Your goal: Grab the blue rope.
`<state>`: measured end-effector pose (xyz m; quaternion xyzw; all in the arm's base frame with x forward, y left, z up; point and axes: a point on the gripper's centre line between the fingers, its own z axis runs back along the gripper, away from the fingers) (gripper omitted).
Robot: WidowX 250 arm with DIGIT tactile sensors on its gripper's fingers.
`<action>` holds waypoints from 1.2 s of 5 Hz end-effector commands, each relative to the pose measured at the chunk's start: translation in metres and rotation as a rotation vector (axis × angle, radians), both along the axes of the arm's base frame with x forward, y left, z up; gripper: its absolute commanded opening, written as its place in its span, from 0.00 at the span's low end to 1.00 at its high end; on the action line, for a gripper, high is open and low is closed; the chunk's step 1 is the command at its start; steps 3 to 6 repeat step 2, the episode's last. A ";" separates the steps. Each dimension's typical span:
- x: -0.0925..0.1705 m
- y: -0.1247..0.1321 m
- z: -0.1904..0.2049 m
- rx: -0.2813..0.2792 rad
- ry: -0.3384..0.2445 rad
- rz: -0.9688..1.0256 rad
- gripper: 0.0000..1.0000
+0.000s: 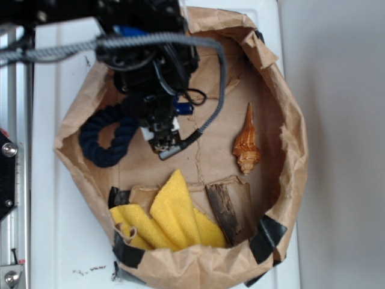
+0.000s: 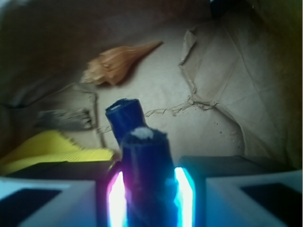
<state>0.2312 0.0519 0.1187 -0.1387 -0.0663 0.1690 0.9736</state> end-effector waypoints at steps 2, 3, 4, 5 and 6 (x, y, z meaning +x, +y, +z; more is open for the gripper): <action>0.012 -0.007 0.052 0.115 -0.115 -0.068 0.00; 0.012 -0.007 0.052 0.115 -0.115 -0.068 0.00; 0.012 -0.007 0.052 0.115 -0.115 -0.068 0.00; 0.012 -0.007 0.052 0.115 -0.115 -0.068 0.00; 0.012 -0.007 0.052 0.115 -0.115 -0.068 0.00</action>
